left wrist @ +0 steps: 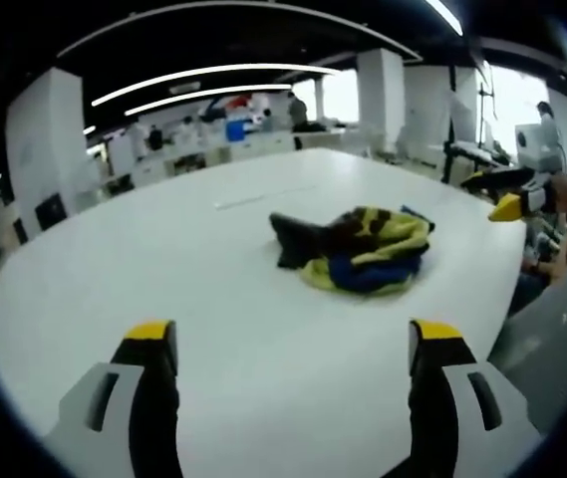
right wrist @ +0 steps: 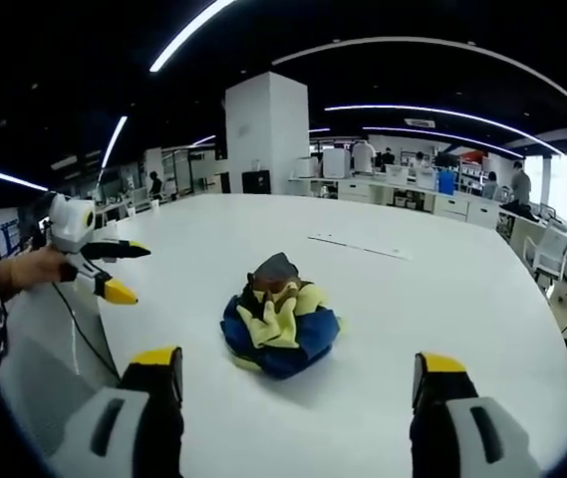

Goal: Fold the garment on the visible template until the final outline fits inside the template.

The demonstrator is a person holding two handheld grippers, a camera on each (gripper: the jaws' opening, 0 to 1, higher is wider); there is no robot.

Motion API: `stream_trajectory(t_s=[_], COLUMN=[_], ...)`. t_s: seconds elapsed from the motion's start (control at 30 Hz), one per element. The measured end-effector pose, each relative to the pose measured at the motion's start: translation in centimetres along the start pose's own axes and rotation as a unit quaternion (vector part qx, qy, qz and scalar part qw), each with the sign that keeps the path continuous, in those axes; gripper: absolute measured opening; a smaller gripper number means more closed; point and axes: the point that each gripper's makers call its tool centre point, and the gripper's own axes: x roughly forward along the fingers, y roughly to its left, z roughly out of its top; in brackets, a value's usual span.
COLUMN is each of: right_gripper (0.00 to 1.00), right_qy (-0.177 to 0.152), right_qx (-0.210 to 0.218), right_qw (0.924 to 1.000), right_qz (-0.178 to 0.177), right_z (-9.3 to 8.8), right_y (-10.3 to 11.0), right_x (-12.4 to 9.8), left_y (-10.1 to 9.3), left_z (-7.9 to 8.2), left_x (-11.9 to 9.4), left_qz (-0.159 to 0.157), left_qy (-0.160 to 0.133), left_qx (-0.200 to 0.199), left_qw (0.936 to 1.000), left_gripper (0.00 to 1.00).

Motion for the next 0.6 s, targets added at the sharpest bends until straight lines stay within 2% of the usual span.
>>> stream_trajectory(t_s=[0.23, 0.47, 0.6], right_gripper=[0.99, 0.99, 0.99], right_qy=[0.001, 0.009, 0.008], right_qx=[-0.005, -0.009, -0.010], right_qw=[1.0000, 0.9996, 0.9992], right_qz=[0.007, 0.026, 0.038], right_z=[0.0, -0.1, 0.3], right_y=[0.1, 0.0, 0.0], right_x=[0.4, 0.8, 1.2], left_y=[-0.2, -0.4, -0.5], left_z=[0.0, 0.1, 0.7], left_x=[0.0, 0.2, 0.5], left_qz=[0.000, -0.003, -0.009], left_qy=[0.004, 0.008, 0.006], left_qx=[0.006, 0.016, 0.012], left_qw=[1.0000, 0.9998, 0.9999], left_gripper=[0.99, 0.99, 0.99])
